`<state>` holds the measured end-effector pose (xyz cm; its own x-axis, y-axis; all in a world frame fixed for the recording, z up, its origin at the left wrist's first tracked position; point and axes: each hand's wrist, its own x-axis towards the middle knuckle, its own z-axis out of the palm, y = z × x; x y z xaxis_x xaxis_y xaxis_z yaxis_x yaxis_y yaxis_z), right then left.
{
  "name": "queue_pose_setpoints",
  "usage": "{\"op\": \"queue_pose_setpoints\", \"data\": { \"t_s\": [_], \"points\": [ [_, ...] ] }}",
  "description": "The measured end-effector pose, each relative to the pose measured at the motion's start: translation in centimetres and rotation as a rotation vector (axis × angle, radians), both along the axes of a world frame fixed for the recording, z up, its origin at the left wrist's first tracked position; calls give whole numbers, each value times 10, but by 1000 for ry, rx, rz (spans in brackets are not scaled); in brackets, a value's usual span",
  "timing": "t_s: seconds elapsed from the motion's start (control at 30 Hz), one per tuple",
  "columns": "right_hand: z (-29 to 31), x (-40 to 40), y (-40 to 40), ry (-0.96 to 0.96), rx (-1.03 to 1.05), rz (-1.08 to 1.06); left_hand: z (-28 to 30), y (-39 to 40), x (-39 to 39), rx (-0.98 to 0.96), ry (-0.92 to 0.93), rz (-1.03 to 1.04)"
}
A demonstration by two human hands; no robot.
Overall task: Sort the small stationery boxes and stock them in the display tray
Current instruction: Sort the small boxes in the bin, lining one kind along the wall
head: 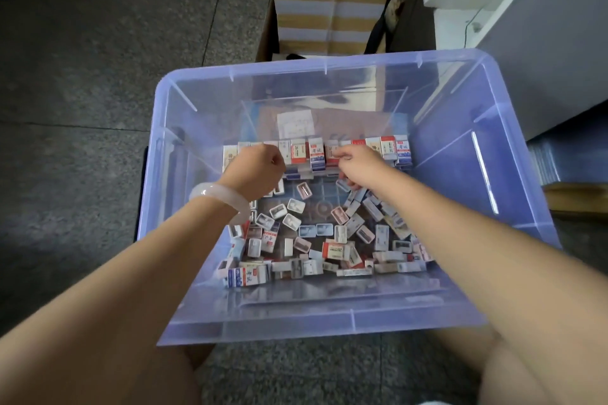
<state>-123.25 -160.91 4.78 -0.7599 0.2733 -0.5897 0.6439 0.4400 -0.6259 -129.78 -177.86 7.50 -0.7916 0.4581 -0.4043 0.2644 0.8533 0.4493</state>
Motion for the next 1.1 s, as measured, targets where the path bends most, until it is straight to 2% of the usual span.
{"op": "queue_pose_setpoints", "data": {
  "t_s": [0.17,0.3,0.47,0.53,0.6,0.7,0.83,1.03,1.1],
  "points": [
    [18,20,22,-97,172,430,-8,-5,14,-287,-137,-407],
    [19,32,17,-237,225,800,-14,-10,24,-410,-351,-597],
    [4,42,-18,-402,258,1127,-16,-18,32,-784,-543,-856],
    [-3,46,-32,-404,337,1183,-19,-24,37,-862,-523,-912],
    [-8,49,-39,-419,367,1214,-22,-29,42,-853,-480,-895],
    [-12,53,-39,-456,360,1211,-23,-34,43,-785,-443,-855],
    [-13,59,-37,-468,368,1205,-29,-38,44,-796,-432,-853],
    [-13,59,-27,-578,230,1122,-34,-40,49,-786,-459,-754],
    [-12,61,-27,-576,279,1165,-37,-41,48,-790,-472,-729]
  ]
}}
